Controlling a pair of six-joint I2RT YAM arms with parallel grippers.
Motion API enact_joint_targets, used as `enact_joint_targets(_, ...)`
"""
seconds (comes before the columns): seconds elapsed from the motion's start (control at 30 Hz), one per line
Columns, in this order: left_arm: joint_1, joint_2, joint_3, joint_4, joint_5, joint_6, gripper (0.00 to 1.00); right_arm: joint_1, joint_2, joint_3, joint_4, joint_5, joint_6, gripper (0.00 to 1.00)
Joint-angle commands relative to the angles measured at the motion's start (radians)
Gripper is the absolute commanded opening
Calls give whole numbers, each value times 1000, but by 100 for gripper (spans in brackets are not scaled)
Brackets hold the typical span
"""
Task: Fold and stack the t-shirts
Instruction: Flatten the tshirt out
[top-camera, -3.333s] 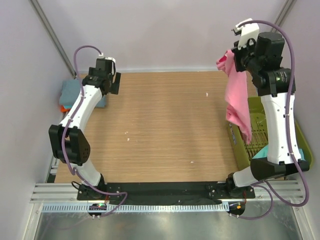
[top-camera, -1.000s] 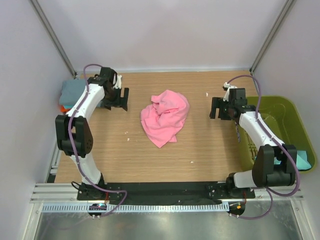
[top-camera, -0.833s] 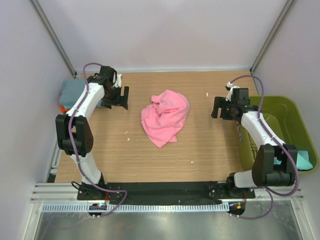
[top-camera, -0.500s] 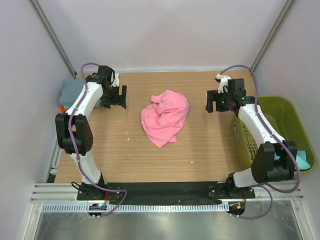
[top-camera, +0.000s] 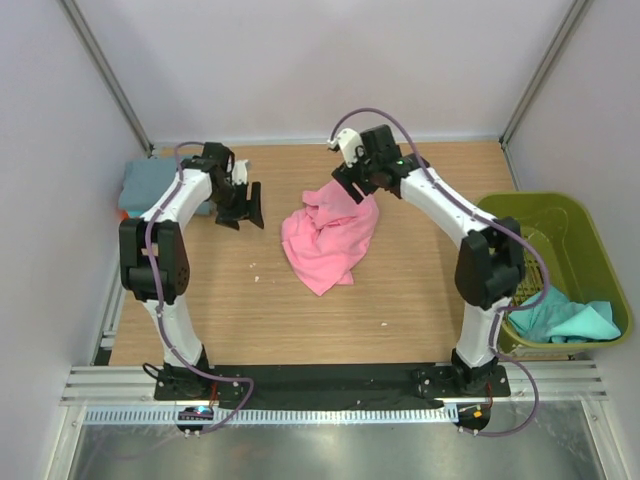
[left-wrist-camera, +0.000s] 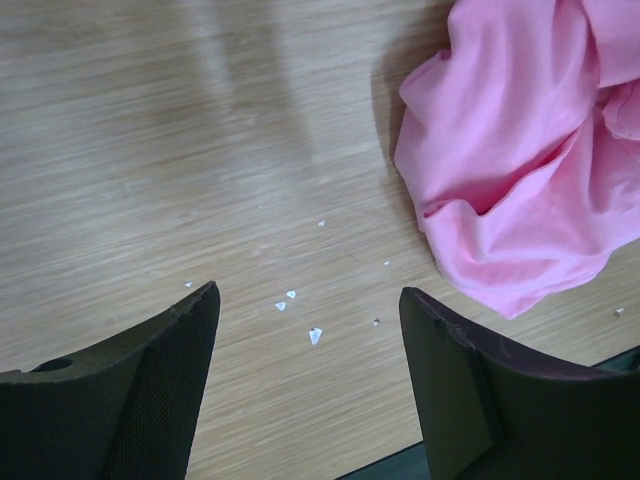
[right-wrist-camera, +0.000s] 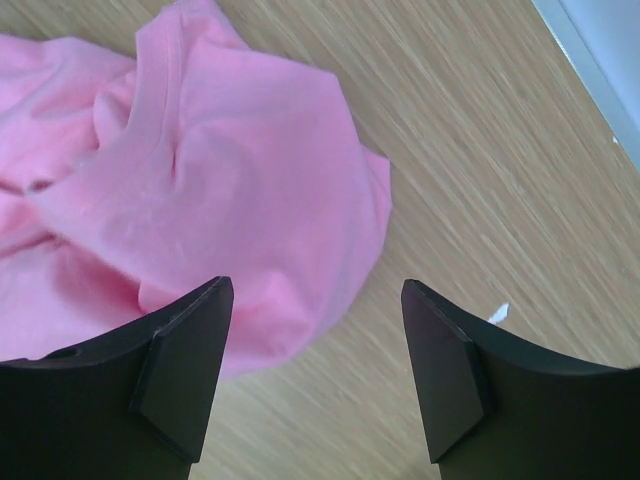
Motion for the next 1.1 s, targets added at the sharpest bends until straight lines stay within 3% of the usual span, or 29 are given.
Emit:
enact_joint_targets(0.0,4,-27,-42,61,71,12,73,49,125,140,29,54,-37,74)
enact_joint_targets(0.23,5,-92,-147,104,40,18,73,103,406,582,-83,71,-14,67)
enact_joint_targets(0.3,4,-101,-167,118,34,12,73,120,454,628,-94,26,-32,66)
enact_joint_targets(0.5,2,-118,-148,93,-56,50,75,178,502,629,-81,-30,-47,67)
enact_joint_targets(1.07,-7,-119,-152,86,-49,41,77,197,578,556,-51,35,9,67)
